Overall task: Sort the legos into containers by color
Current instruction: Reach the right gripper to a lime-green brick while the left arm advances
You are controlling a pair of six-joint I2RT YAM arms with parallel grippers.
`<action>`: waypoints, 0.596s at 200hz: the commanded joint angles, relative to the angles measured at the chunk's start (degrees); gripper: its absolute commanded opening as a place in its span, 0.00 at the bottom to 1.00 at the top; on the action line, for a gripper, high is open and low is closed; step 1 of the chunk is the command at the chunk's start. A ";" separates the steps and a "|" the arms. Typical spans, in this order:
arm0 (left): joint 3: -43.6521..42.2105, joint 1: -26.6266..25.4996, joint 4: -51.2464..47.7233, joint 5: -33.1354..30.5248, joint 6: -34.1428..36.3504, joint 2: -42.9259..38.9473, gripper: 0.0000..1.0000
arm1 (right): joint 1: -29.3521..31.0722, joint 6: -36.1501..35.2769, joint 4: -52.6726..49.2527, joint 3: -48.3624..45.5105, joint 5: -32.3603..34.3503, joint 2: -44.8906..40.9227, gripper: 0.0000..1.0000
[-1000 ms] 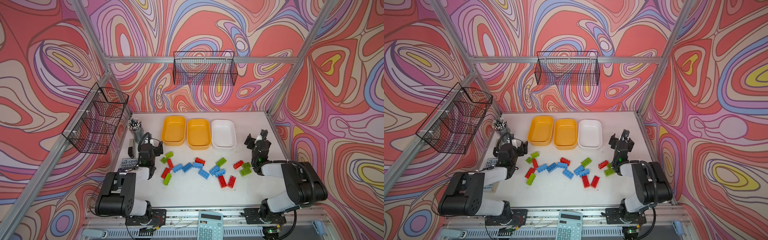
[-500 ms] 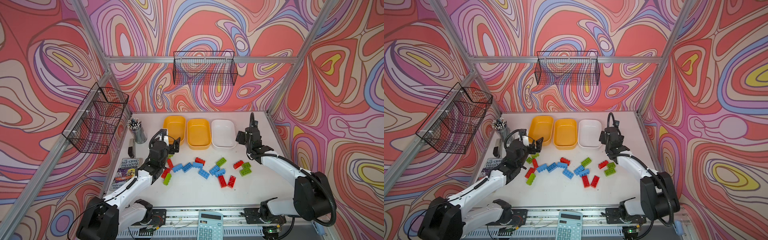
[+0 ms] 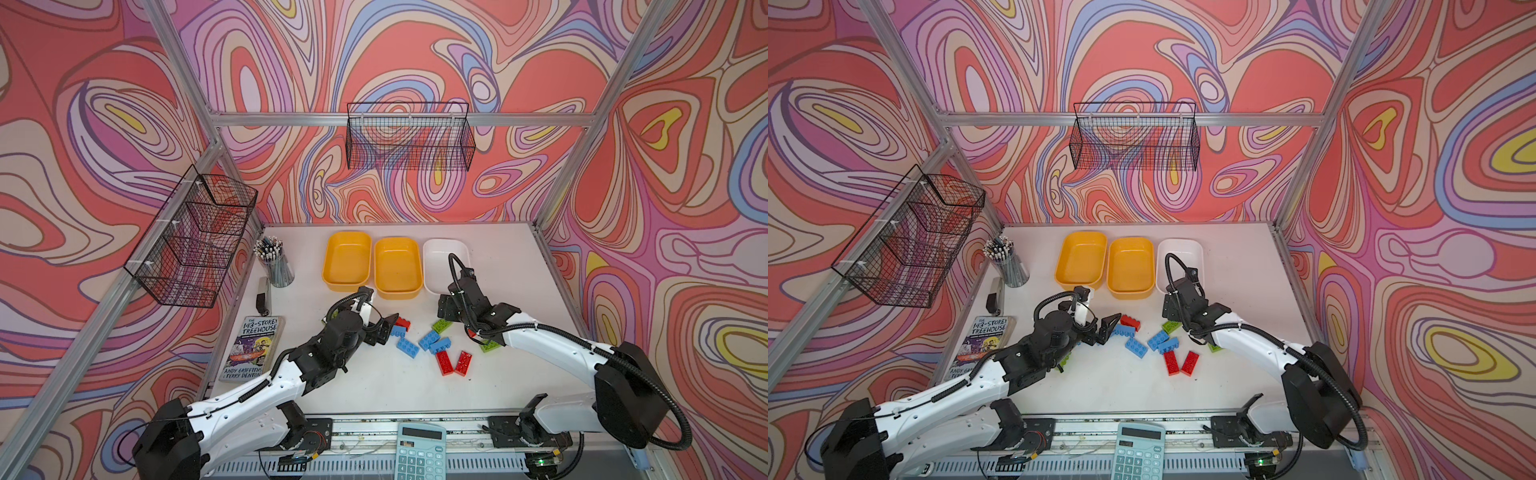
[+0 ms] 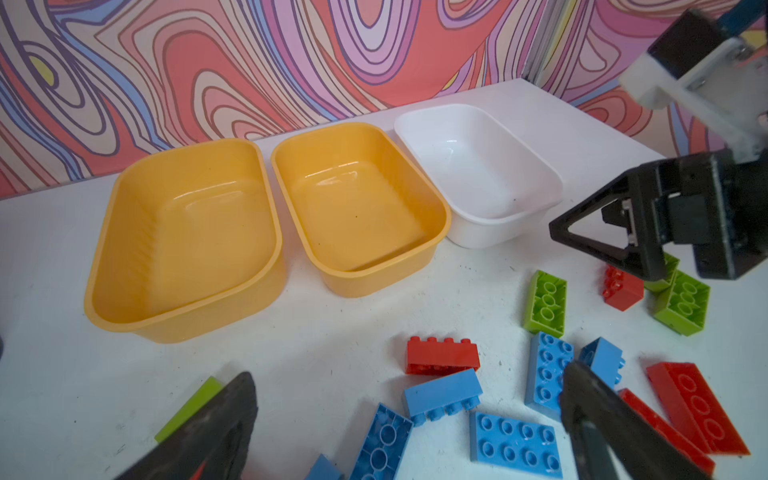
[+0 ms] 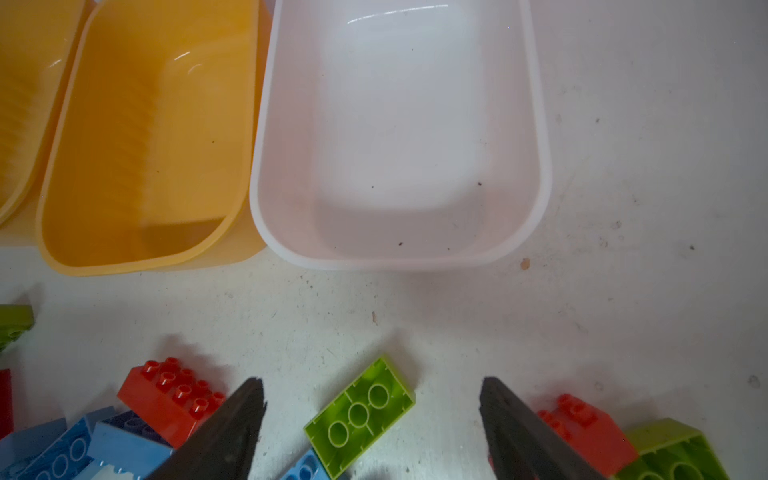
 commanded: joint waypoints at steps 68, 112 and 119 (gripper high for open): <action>-6.20 -0.86 -2.36 -0.32 -3.29 -5.80 1.00 | 5.93 18.65 -1.28 -1.40 5.44 6.20 0.87; -6.91 -0.92 -3.43 -0.61 -2.56 -7.70 1.00 | 6.19 22.11 0.17 -1.69 5.36 9.07 0.85; -7.01 -0.86 -3.31 -0.59 -2.40 -7.80 1.00 | 6.20 22.31 0.68 -1.62 5.14 9.64 0.83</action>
